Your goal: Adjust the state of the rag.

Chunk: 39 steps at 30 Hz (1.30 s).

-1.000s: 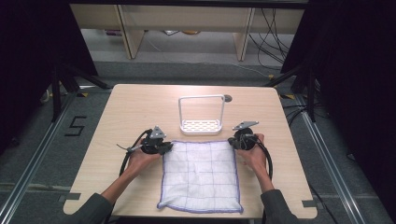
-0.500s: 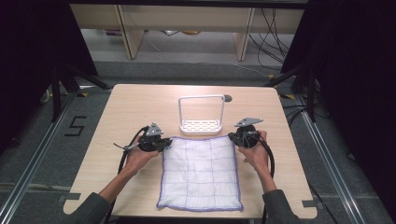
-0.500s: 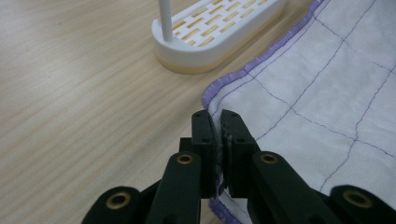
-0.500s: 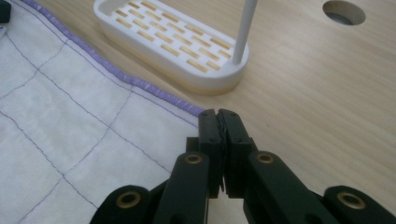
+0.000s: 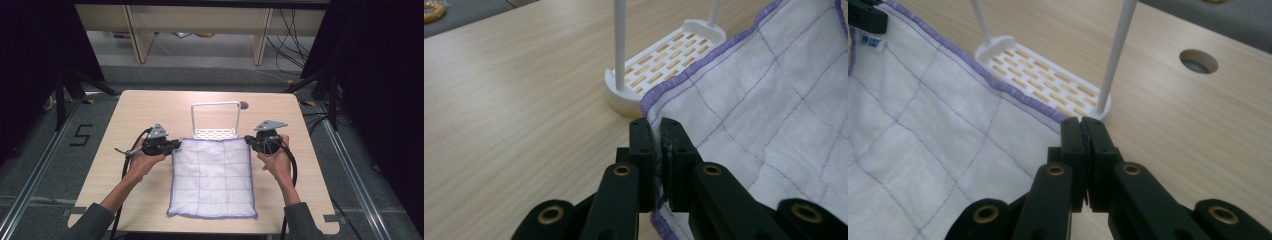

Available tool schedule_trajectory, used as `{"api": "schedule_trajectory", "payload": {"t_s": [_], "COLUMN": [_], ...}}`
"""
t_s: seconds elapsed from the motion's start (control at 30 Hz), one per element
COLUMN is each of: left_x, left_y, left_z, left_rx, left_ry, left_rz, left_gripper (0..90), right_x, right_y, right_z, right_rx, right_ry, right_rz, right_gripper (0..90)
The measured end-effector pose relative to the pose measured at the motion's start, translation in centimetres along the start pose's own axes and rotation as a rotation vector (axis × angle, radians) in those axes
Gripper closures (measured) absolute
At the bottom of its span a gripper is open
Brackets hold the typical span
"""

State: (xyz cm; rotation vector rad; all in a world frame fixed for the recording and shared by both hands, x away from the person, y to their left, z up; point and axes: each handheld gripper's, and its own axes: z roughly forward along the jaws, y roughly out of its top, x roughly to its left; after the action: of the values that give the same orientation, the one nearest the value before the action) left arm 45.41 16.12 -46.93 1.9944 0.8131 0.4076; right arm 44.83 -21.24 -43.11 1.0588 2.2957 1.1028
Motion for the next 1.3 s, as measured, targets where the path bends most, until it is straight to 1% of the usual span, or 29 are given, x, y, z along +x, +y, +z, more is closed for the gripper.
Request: {"api": "schedule_trajectory", "payload": {"t_s": [0.03, 0.07, 0.1, 0.13, 0.17, 0.2, 0.27, 0.33, 0.37, 0.4, 0.43, 0.47, 0.53, 0.57, 0.63, 0.67, 0.73, 0.77, 0.8, 0.83, 0.9, 0.93, 1.03, 1.07, 1.1, 1.17, 1.2, 1.27, 1.3], "left_x": [-0.2, -0.6, -0.6, -1.0, -1.7, -2.1, -2.6, -3.6, -4.0, -4.8, -4.8, -5.3, -6.0, -6.4, -6.6, -7.1, -7.2, -7.5, -7.8, -8.0, -8.3, -8.6, -8.8, -8.8, -9.0, -9.3, -9.5, -9.7, -9.7], "left_y": [0.0, 0.0, 0.0, 0.0, -0.3, -0.5, -0.7, -1.2, -1.4, -1.9, -1.9, -2.3, -2.9, -3.5, -3.9, -4.7, -5.0, -5.3, -5.7, -5.9, -6.1, -6.5, -6.9, -7.0, -7.3, -7.8, -8.0, -8.2, -8.3], "left_z": [-0.3, -1.1, -1.1, -1.6, -2.5, -2.9, -3.3, -4.1, -4.3, -5.0, -5.0, -5.4, -5.9, -6.1, -6.1, -6.1, -6.2, -6.3, -6.4, -6.4, -6.4, -6.5, -6.5, -6.4, -6.4, -6.3, -6.3, -6.4, -6.5], "left_rx": [-0.002, 0.018, 0.018, 0.018, 0.008, 0.007, -0.002, -0.004, -0.01, -0.007, -0.007, -0.008, -0.005, 0.0, 0.014, 0.022, 0.029, 0.033, 0.042, 0.049, 0.042, 0.058, 0.078, 0.076, 0.082, 0.09, 0.101, 0.103, 0.113], "left_ry": [0.001, -0.006, -0.006, -0.012, -0.023, -0.035, -0.046, -0.064, -0.07, -0.09, -0.09, -0.101, -0.116, -0.128, -0.133, -0.147, -0.151, -0.16, -0.176, -0.175, -0.179, -0.189, -0.192, -0.205, -0.207, -0.21, -0.221, -0.216, -0.229], "left_rz": [0.014, 0.059, 0.059, 0.069, 0.08, 0.092, 0.092, 0.112, 0.118, 0.141, 0.141, 0.143, 0.148, 0.152, 0.149, 0.148, 0.156, 0.147, 0.156, 0.166, 0.161, 0.179, 0.188, 0.201, 0.198, 0.217, 0.217, 0.217, 0.234], "left_gripper": [84.5, 84.5, 84.5, 84.4, 84.4, 84.4, 84.4, 84.3, 84.3, 84.3, 84.3, 84.3, 84.3, 84.2, 84.0, 84.0, 84.0, 84.0, 83.9, 83.8, 83.7, 83.4, 83.0, 82.5, 82.5, 81.9, 81.8, 81.5, 81.4], "right_x": [0.0, 0.6, 0.6, 1.2, 1.7, 1.8, 2.0, 2.8, 2.8, 3.2, 3.2, 3.6, 4.3, 4.9, 5.3, 6.0, 6.3, 6.3, 6.6, 6.7, 6.8, 6.8, 7.0, 7.1, 7.1, 7.4, 7.4, 7.5, 7.6], "right_y": [0.0, 0.0, 0.0, -0.4, -0.8, -1.1, -1.4, -2.4, -2.4, -2.9, -2.9, -3.1, -3.6, -4.2, -4.6, -5.3, -6.0, -6.0, -6.5, -6.8, -7.0, -7.5, -8.0, -8.6, -8.6, -9.5, -9.8, -10.0, -10.1], "right_z": [0.0, -0.5, -0.5, -1.2, -1.6, -2.0, -2.5, -3.9, -3.9, -4.5, -4.5, -4.9, -5.6, -6.1, -6.4, -6.5, -6.6, -6.6, -6.8, -6.8, -6.9, -6.9, -6.9, -6.9, -6.9, -6.9, -6.8, -7.0, -7.1], "right_rx": [0.0, 0.001, 0.001, 0.008, 0.012, 0.006, 0.004, -0.002, -0.002, -0.011, -0.011, -0.002, -0.017, -0.021, -0.01, 0.008, 0.012, 0.012, 0.025, 0.03, 0.039, 0.039, 0.051, 0.06, 0.06, 0.083, 0.081, 0.083, 0.089], "right_ry": [0.0, 0.004, 0.004, 0.015, 0.018, 0.023, 0.025, 0.04, 0.04, 0.05, 0.05, 0.06, 0.057, 0.076, 0.079, 0.08, 0.092, 0.092, 0.097, 0.102, 0.106, 0.107, 0.115, 0.116, 0.116, 0.137, 0.138, 0.133, 0.144], "right_rz": [0.0, -0.024, -0.024, -0.049, -0.049, -0.074, -0.085, -0.074, -0.074, -0.089, -0.089, -0.082, -0.098, -0.112, -0.11, -0.128, -0.142, -0.142, -0.145, -0.139, -0.135, -0.143, -0.13, -0.128, -0.128, -0.118, -0.133, -0.141, -0.14], "right_gripper": [89.1, 89.1, 89.1, 89.1, 89.1, 89.1, 89.1, 89.2, 89.2, 89.1, 89.1, 89.1, 89.1, 89.1, 89.1, 89.1, 89.1, 89.1, 89.1, 89.1, 89.1, 89.0, 89.0, 89.0, 89.0, 88.9, 88.9, 88.9, 88.9]}}
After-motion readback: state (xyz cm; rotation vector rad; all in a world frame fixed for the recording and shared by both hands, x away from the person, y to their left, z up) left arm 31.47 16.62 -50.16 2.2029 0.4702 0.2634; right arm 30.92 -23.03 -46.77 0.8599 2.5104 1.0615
